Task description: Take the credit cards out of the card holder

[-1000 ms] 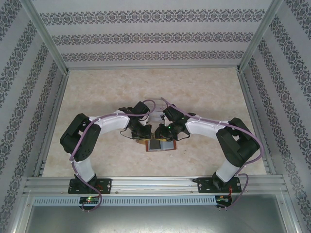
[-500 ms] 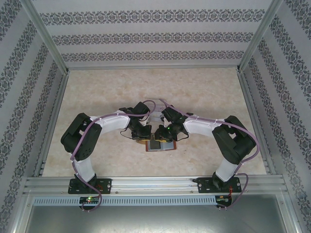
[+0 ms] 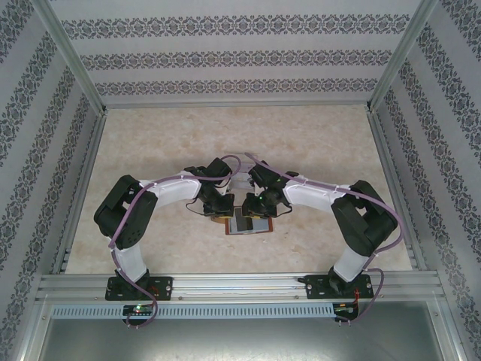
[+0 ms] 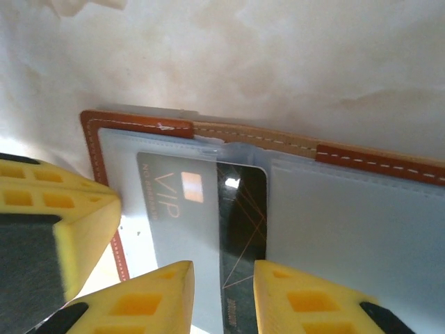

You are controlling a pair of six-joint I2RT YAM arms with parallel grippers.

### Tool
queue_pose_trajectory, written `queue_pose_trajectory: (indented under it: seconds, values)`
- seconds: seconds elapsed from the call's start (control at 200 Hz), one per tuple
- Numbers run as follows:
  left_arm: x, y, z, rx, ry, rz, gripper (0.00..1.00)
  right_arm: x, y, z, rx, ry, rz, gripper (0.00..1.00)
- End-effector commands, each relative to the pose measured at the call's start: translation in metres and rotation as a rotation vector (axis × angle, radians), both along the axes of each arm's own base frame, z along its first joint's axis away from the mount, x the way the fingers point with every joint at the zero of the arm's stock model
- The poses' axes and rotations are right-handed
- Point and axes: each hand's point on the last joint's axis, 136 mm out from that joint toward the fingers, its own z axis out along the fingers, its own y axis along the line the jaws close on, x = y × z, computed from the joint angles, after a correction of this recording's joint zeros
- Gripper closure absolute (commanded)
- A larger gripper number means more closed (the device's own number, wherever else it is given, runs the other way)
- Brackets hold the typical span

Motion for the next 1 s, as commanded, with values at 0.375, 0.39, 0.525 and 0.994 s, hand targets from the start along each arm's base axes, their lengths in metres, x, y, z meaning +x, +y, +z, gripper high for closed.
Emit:
queue_pose_trajectory:
  seconds: [0.375,0.39,0.525,0.994]
  values:
    - [-0.007,-0.017,0.017,-0.038,0.006,-0.045,0.95,0.003,-0.001,0.007,0.088,0.000,-0.018,0.71]
    - [-0.007,-0.018,0.018,-0.041,0.005,-0.046,0.95,0.003,-0.001,0.006,0.088,0.003,-0.019,0.71]
    - [-0.008,-0.027,0.020,-0.062,0.012,-0.053,0.95,0.002,0.000,0.001,0.092,0.016,-0.014,0.71]
    - [-0.016,-0.018,-0.010,0.015,0.075,-0.074,0.96,0.001,-0.013,-0.019,0.010,0.030,-0.012,0.67]
